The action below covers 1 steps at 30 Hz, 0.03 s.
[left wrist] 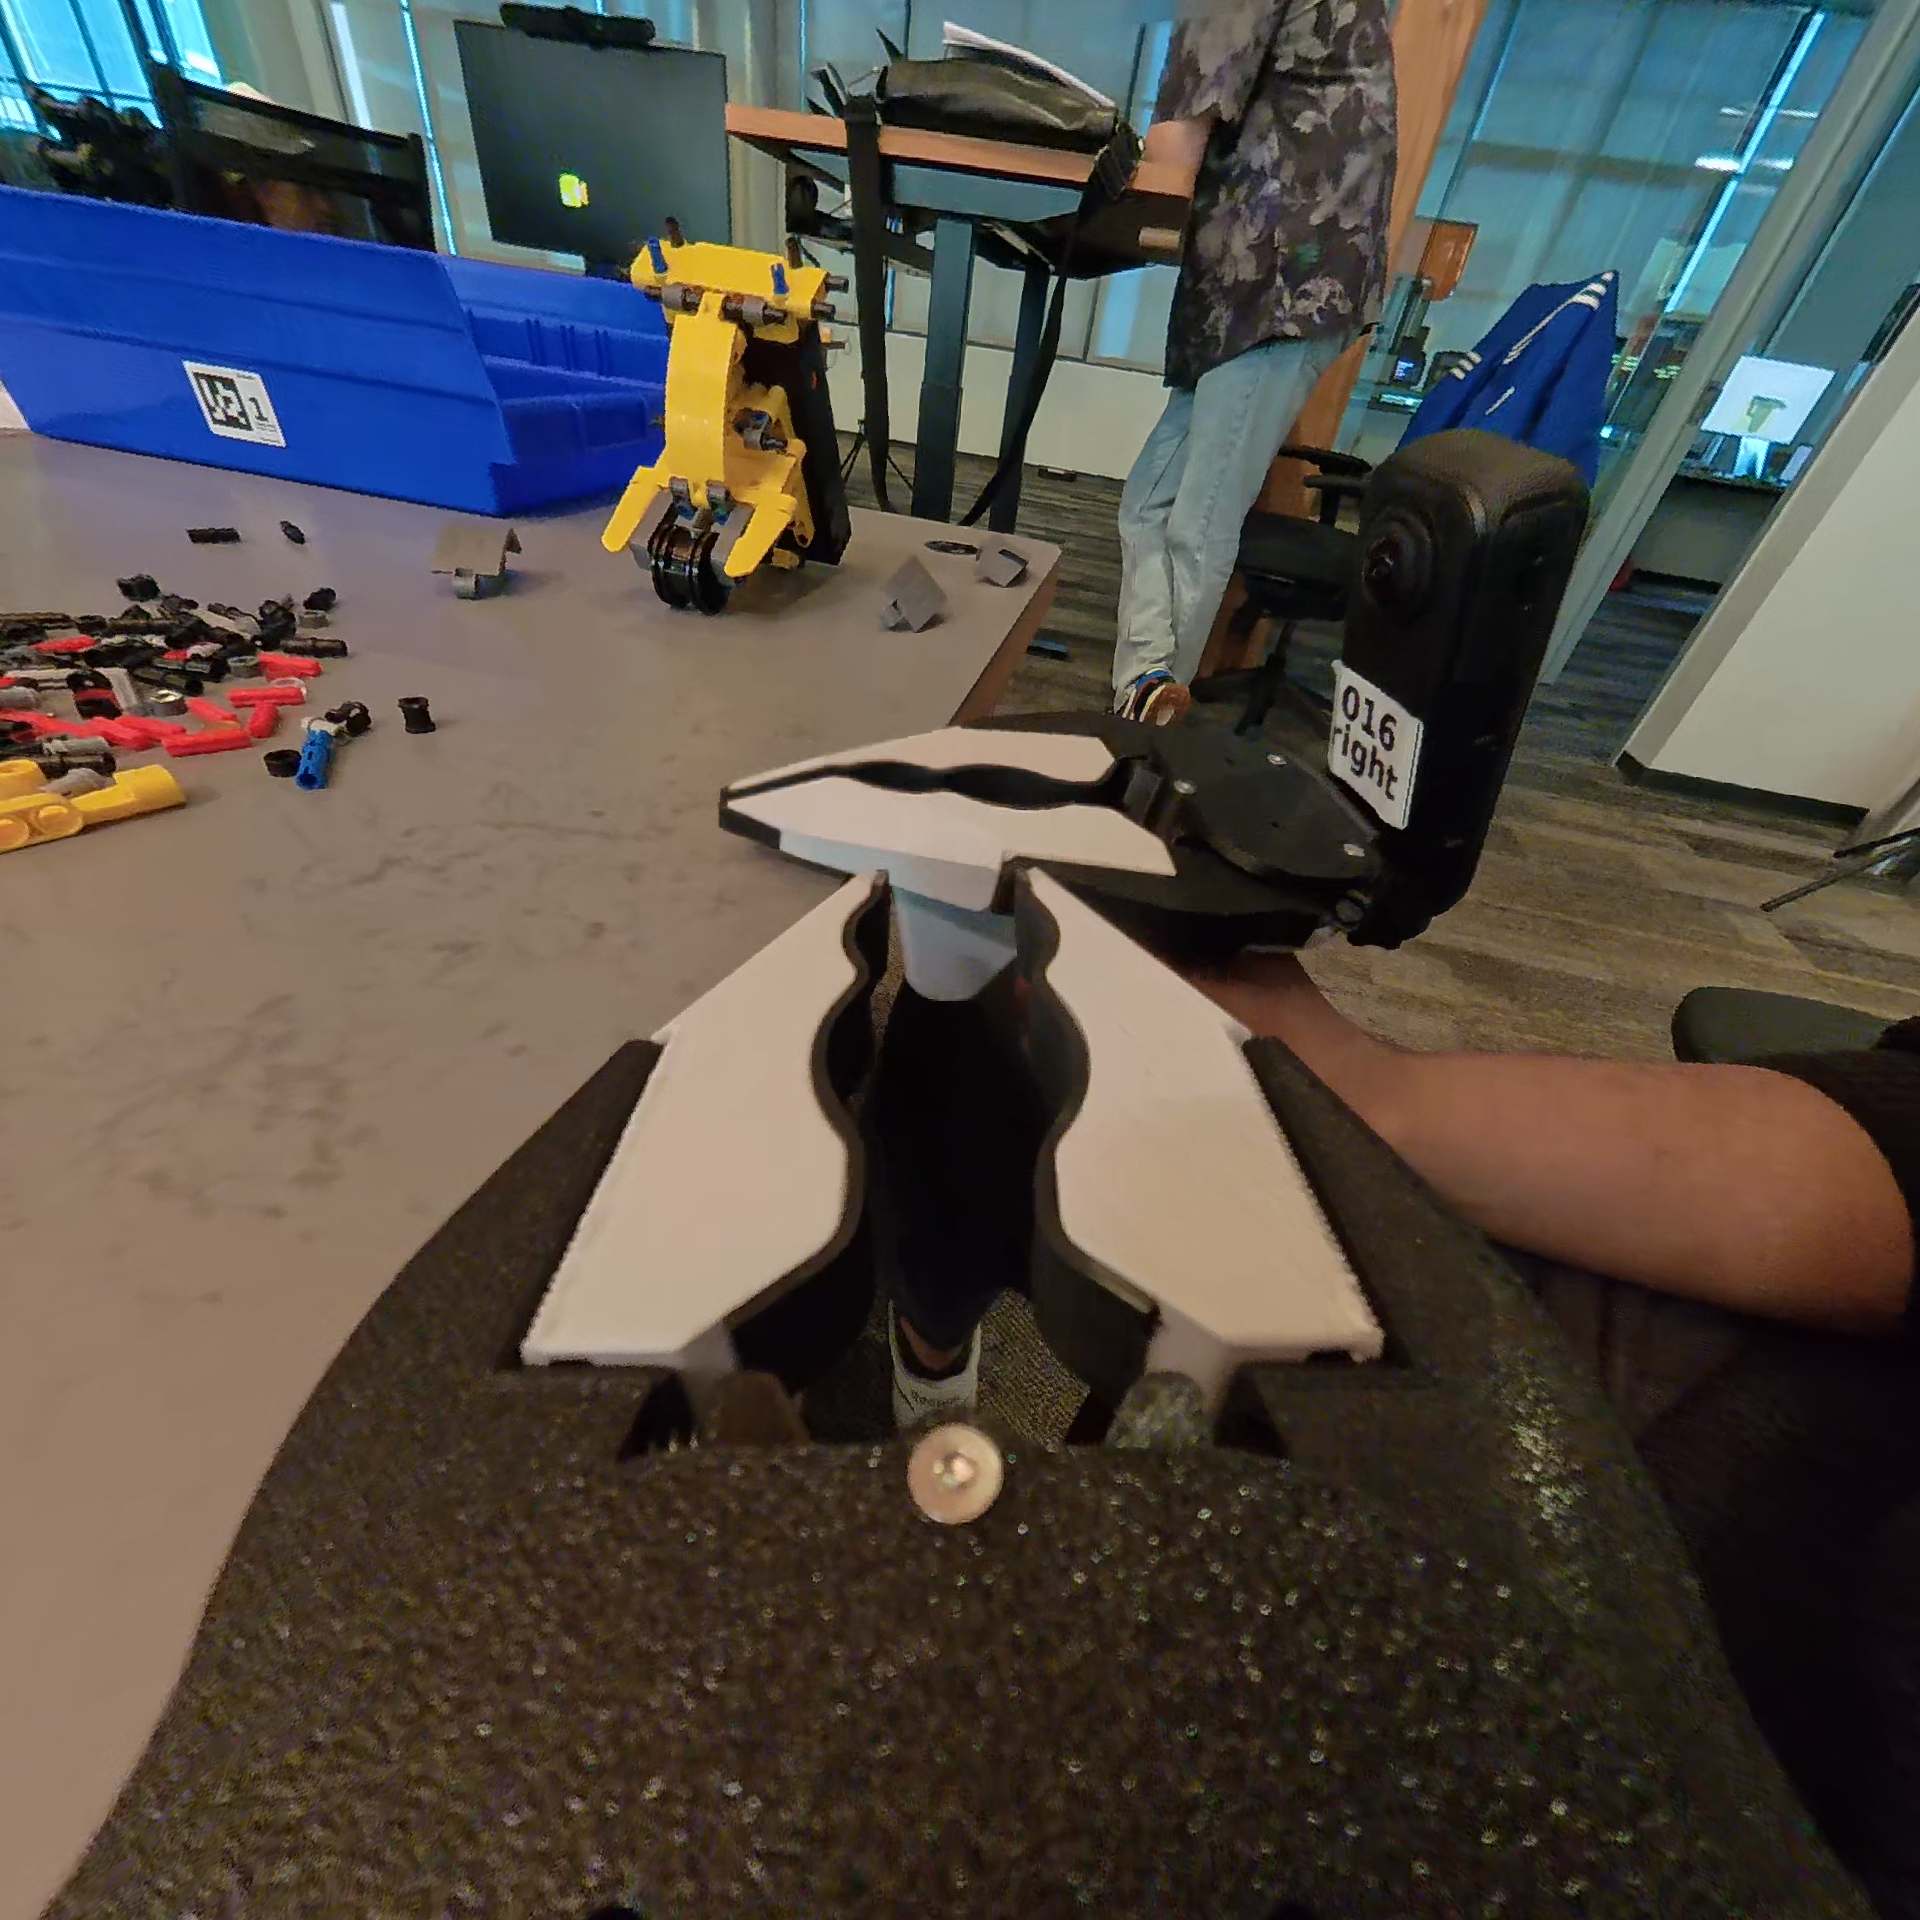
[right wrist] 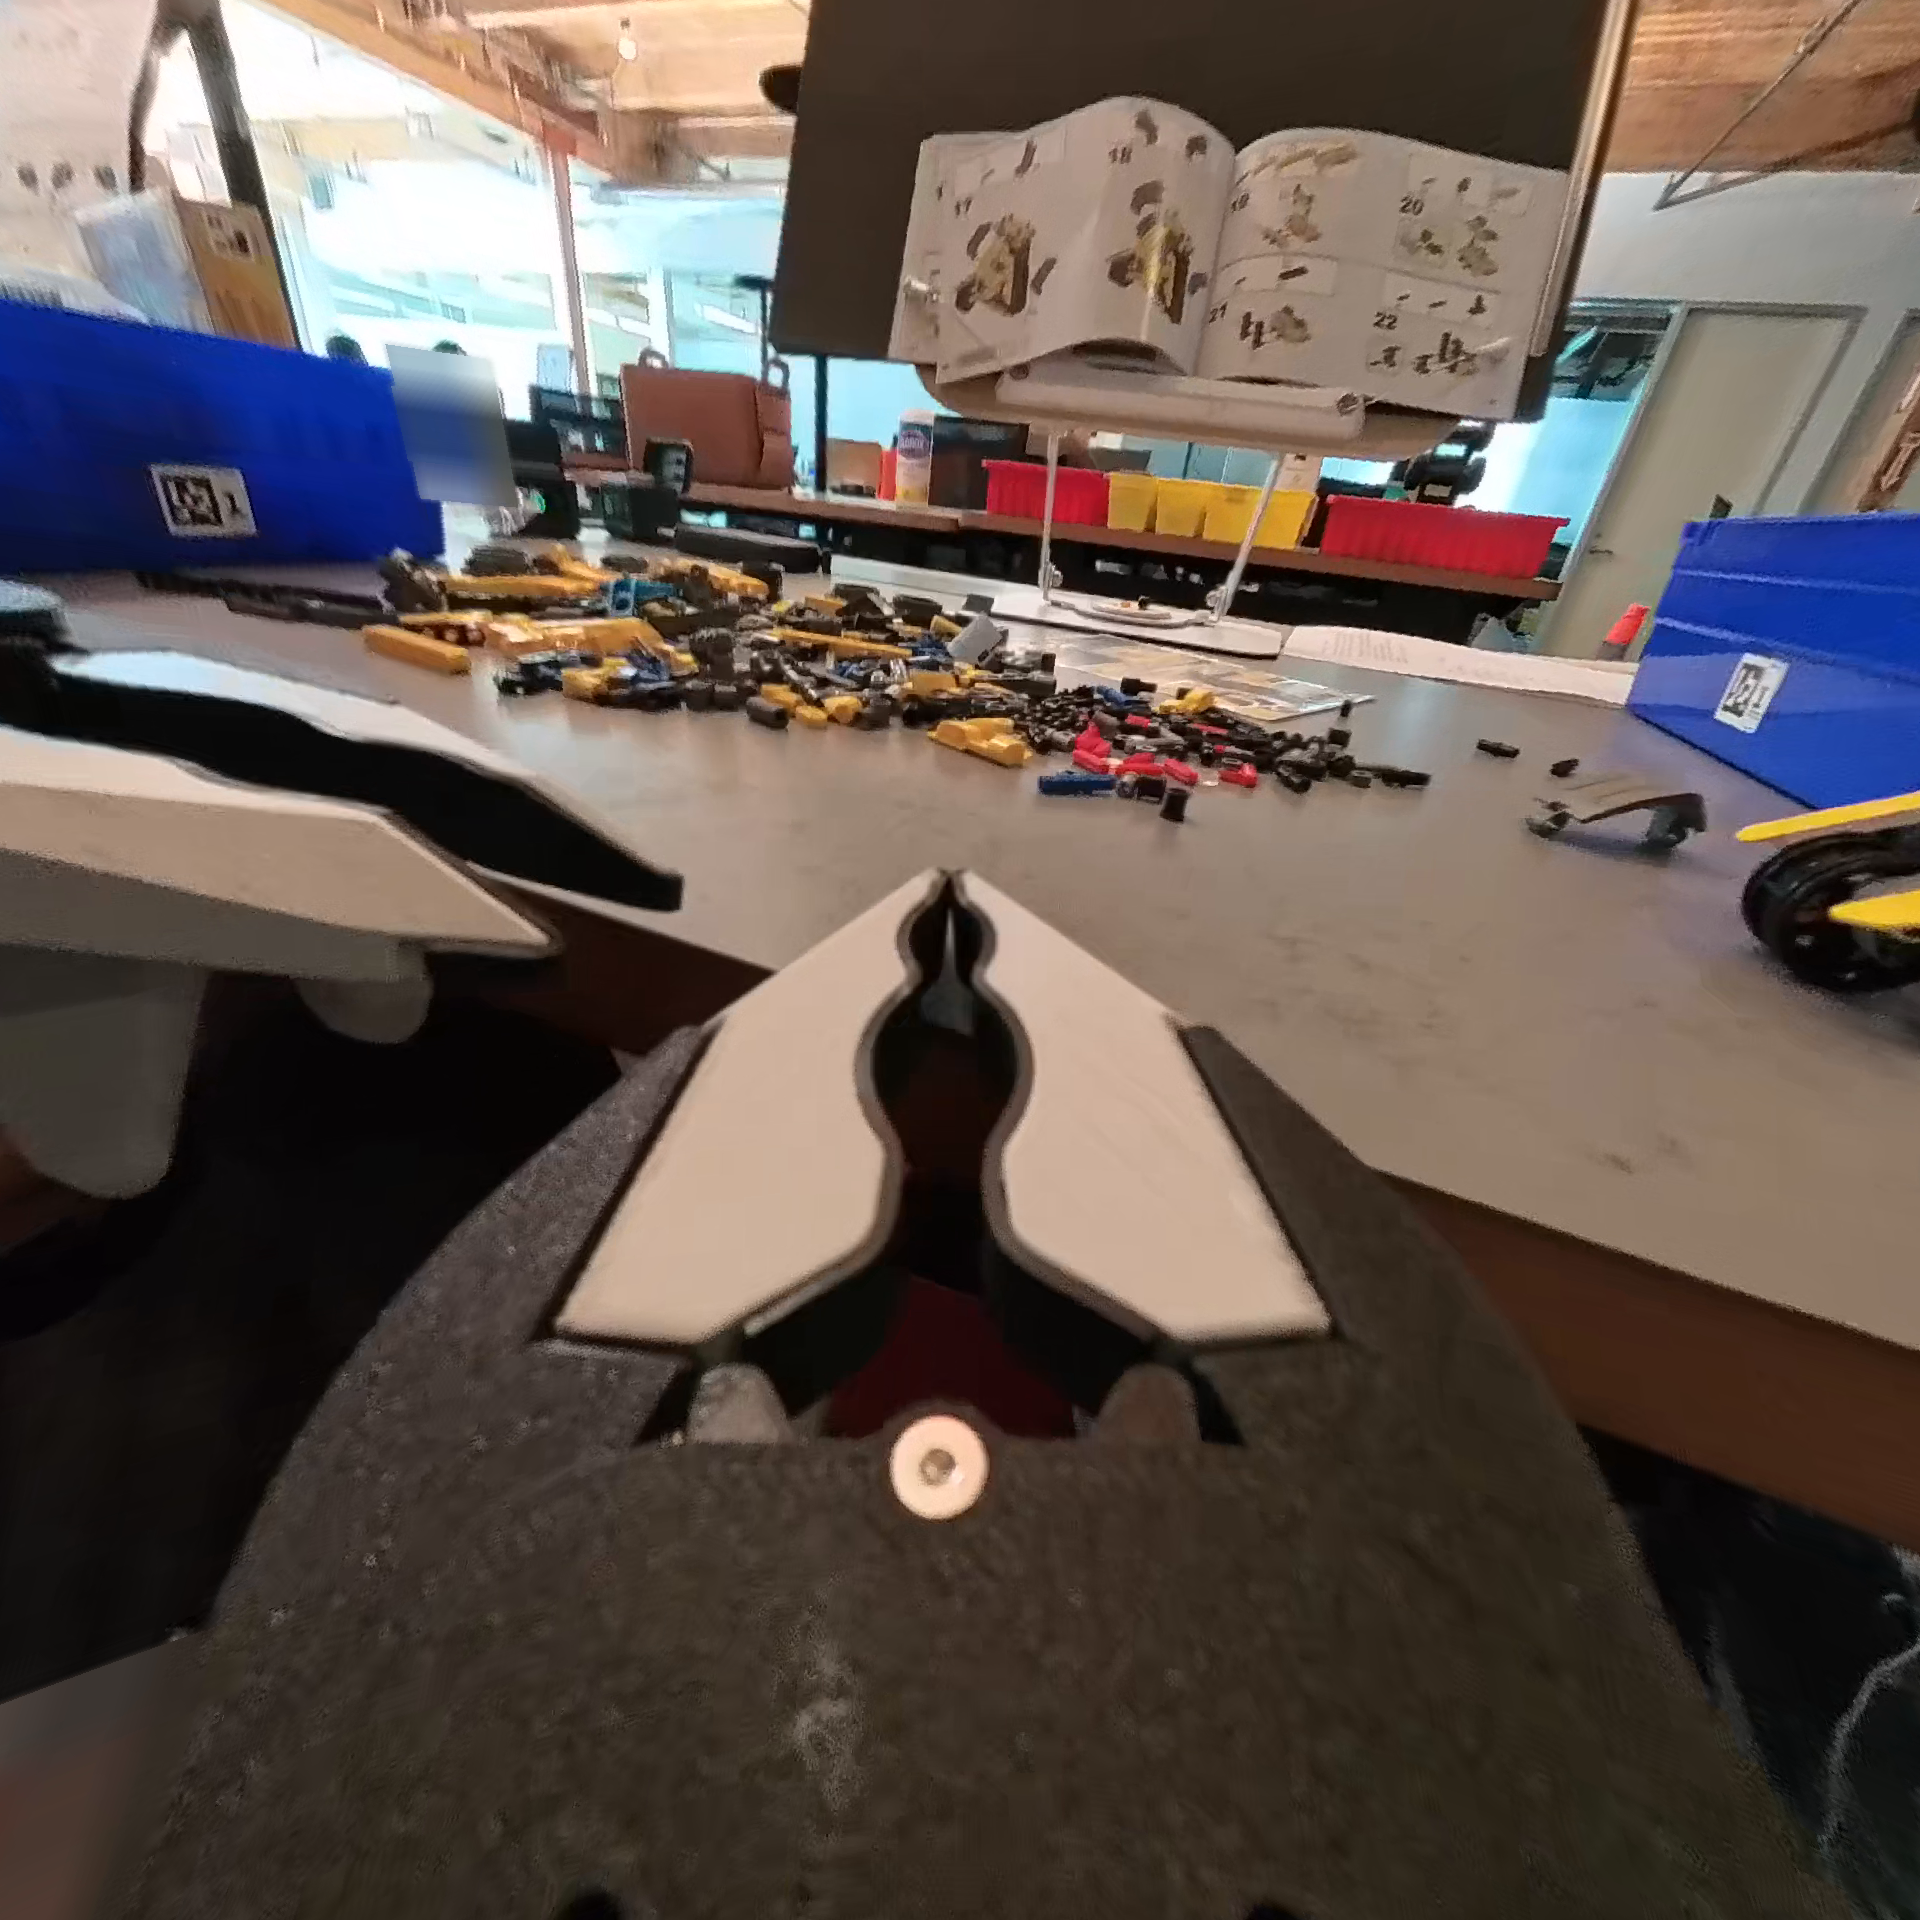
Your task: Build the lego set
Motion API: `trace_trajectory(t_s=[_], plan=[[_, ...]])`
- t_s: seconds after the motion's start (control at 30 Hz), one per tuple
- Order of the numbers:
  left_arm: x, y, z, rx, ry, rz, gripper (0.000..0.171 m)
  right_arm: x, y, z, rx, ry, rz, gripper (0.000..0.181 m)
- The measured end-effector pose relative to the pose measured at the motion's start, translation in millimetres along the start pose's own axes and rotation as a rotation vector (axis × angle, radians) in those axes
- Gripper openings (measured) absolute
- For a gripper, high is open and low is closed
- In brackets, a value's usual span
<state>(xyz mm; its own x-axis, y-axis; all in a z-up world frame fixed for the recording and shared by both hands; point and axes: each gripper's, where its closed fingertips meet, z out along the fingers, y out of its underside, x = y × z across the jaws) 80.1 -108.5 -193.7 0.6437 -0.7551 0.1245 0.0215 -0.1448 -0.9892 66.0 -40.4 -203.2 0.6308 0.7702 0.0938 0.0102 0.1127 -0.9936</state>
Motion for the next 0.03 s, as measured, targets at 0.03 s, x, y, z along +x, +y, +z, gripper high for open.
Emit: trace_trajectory(t_s=[0.03], plan=[[-0.1, 1.1, 0.5, -0.004, 0.001, -0.002, 0.023, -0.8, 1.3, 0.5, -0.011, 0.004, -0.02, 0.0]])
